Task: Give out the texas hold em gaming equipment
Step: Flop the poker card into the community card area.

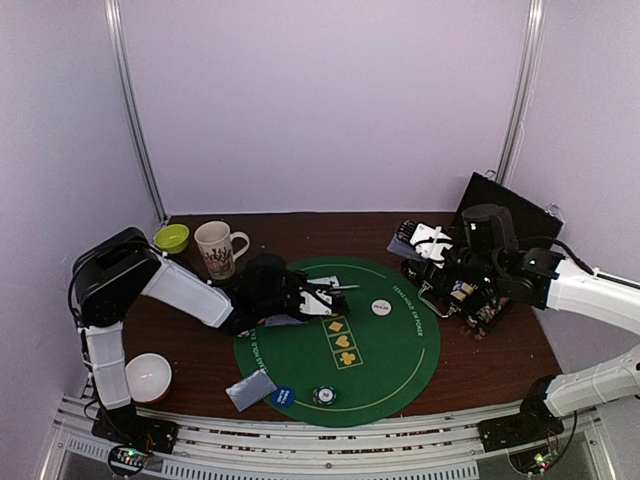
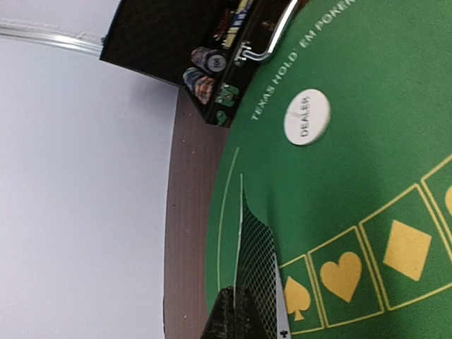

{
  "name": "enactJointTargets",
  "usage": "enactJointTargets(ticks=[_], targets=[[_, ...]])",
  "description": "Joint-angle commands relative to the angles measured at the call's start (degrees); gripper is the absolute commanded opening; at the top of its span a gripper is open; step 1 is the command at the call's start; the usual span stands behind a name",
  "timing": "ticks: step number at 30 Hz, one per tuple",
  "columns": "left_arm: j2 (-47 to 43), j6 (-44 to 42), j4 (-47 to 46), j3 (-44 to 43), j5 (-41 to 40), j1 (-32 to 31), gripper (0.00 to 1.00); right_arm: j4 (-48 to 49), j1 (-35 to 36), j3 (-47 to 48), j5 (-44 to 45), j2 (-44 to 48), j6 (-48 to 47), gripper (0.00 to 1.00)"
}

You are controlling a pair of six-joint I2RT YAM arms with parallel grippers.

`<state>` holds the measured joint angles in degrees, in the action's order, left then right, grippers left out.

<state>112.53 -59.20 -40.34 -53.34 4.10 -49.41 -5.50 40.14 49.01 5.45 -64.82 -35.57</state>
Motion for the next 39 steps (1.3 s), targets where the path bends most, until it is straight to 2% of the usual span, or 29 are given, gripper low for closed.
enactJointTargets(ticks=[1,3,7,11,14,18,20,27,30,34,39], targets=[[2.0,-7.2,-3.2,0.4,1.4,-1.3,0.0,0.0,-0.3,-0.1,-0.5,1.4,0.9,0.47],[2.1,-7.5,-2.1,1.5,1.2,-2.0,0.0,-0.1,-0.3,-0.1,-0.5,1.5,0.8,0.47],[2.1,-8.0,5.5,1.2,0.6,-3.0,0.0,0.2,-0.3,-0.3,-0.7,1.4,0.9,0.47],[1.4,-6.8,7.6,1.8,-0.6,-4.0,0.01,0.5,-0.3,-0.2,-1.1,1.2,1.3,0.47],[0.8,-6.0,10.5,1.2,-1.7,-4.5,0.11,0.6,-0.3,-0.3,-1.1,1.1,1.3,0.47],[-1.2,-3.2,11.9,1.1,-2.7,-5.3,0.34,0.7,-0.3,-0.3,-1.1,1.1,1.3,0.47],[-3.2,-0.8,13.4,0.8,-1.9,-5.6,0.41,0.8,-0.3,-0.2,-1.2,1.0,1.2,0.47],[-9.6,16.6,15.7,-0.8,0.4,-5.7,0.62,1.0,-0.3,-0.2,-1.3,0.9,1.3,0.47],[-9.2,26.1,20.1,-4.5,0.6,-5.5,0.66,1.3,-0.3,-0.2,-1.2,0.7,1.5,0.47],[-9.1,36.3,23.4,-5.1,5.7,-4.1,0.74,1.2,-0.3,-0.5,-0.9,1.0,1.5,0.47],[-3.2,39.3,31.9,-10.7,3.8,-3.9,0.79,0.9,-0.3,-0.7,-0.8,1.0,1.0,0.47]])
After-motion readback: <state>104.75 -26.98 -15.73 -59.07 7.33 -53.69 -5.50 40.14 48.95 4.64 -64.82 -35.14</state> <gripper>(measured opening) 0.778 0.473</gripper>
